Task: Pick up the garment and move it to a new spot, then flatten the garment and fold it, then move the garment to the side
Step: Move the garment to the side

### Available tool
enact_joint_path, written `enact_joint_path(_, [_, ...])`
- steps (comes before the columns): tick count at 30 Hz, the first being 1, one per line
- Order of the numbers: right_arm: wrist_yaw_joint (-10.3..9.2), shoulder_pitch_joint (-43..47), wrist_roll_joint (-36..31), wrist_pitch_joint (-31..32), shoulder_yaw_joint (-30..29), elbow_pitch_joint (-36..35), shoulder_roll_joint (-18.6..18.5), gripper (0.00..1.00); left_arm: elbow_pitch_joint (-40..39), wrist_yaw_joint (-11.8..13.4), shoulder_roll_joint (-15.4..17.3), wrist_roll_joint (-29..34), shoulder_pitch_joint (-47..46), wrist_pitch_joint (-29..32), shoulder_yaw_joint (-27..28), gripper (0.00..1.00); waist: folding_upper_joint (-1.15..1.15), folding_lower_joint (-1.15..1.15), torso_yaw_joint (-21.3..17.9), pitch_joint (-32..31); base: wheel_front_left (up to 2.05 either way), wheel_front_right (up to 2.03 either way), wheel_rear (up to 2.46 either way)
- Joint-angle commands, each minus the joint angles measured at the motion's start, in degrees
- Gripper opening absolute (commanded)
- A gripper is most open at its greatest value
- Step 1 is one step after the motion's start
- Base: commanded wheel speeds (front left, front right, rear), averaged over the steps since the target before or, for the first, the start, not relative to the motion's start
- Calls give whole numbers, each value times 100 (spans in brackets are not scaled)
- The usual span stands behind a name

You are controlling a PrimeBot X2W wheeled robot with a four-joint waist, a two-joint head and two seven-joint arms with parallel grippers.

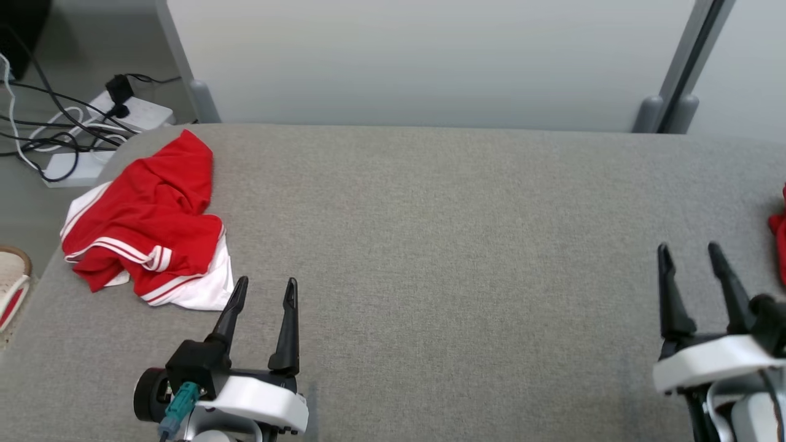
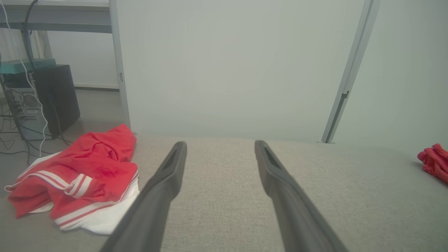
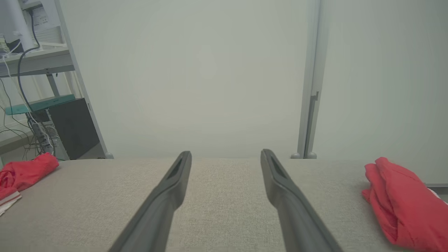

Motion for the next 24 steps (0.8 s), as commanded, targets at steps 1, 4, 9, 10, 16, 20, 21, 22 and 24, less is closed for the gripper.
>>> enact_joint_path(1, [21, 142, -91, -59, 99, -268, 24, 100, -150, -55, 37, 62, -89, -28, 180, 100, 0, 0, 82, -144, 0, 0, 0])
enact_joint_path(4, [21, 419, -172, -59, 27, -485, 108, 100, -175, -146, 36, 118, 11, -28, 210, 100, 0, 0, 106, -241, 0, 0, 0])
enact_joint_path(9, [21, 791, -236, -59, 11, -730, 199, 100, -283, -268, 45, 240, 183, -28, 281, 100, 0, 0, 106, -357, 0, 0, 0])
enact_joint_path(10, [21, 868, -235, -59, 2, -781, 217, 100, -319, -285, 43, 252, 228, -28, 321, 100, 0, 0, 100, -374, 0, 0, 0])
enact_joint_path(16, [21, 1238, -278, -59, 12, -1067, 325, 100, -405, -407, 25, 361, 467, -28, 470, 100, 0, 0, 29, -440, 0, 0, 0])
enact_joint_path(20, [21, 1383, -298, -59, 70, -1172, 352, 100, -413, -476, 14, 454, 547, -28, 486, 100, 0, 0, -26, -440, 0, 0, 0])
enact_joint_path(21, [21, 1395, -301, -59, 91, -1195, 354, 100, -414, -474, 12, 463, 560, -28, 501, 100, 0, 0, -41, -438, 0, 0, 0])
enact_joint_path(22, [21, 1408, -306, -59, 105, -1217, 354, 100, -416, -469, 9, 467, 571, -28, 518, 100, 0, 0, -53, -438, 0, 0, 0])
enact_joint_path(24, [21, 1425, -293, -59, 106, -1269, 358, 100, -422, -454, 5, 476, 584, -28, 546, 100, 0, 0, -73, -440, 0, 0, 0])
